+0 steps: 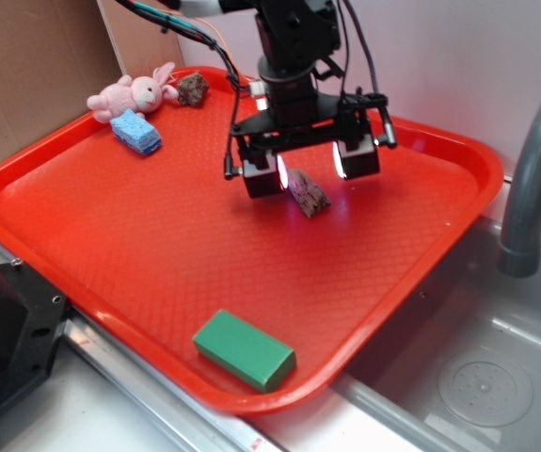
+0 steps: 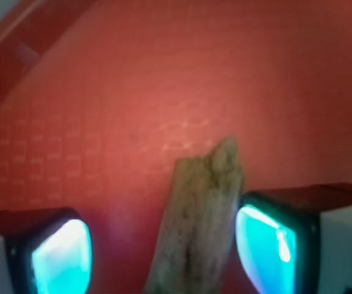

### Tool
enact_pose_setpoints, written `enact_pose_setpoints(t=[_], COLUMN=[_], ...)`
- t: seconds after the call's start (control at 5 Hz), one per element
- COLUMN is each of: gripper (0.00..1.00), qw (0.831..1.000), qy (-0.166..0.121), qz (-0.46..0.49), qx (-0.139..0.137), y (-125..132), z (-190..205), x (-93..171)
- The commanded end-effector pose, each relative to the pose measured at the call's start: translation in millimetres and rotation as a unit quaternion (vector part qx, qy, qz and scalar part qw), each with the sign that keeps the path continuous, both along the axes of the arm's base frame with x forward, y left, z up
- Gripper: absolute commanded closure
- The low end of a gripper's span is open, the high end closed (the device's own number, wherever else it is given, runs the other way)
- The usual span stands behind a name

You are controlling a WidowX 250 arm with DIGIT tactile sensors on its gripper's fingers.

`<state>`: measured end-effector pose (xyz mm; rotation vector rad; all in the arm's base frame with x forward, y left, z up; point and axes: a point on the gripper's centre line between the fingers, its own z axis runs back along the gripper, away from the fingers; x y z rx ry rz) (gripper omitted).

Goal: Grab the wood chip.

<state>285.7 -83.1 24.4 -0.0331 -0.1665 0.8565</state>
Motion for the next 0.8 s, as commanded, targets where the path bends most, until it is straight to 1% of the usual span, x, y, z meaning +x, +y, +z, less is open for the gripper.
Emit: enact_pose_setpoints(t=[0.0, 0.2, 0.4, 0.6], gripper=[1.0, 1.0, 1.0, 1.0], qw=[0.998, 0.994, 0.973, 0.927], qy=[0.057, 0.033, -0.038, -0.15], qz=[-0.03, -0.098, -0.225, -0.343], qx=[-0.021, -0.04, -0.047, 0.013], y=[0, 2, 14, 63], z=[5, 27, 55, 104], x=[9, -2, -16, -33])
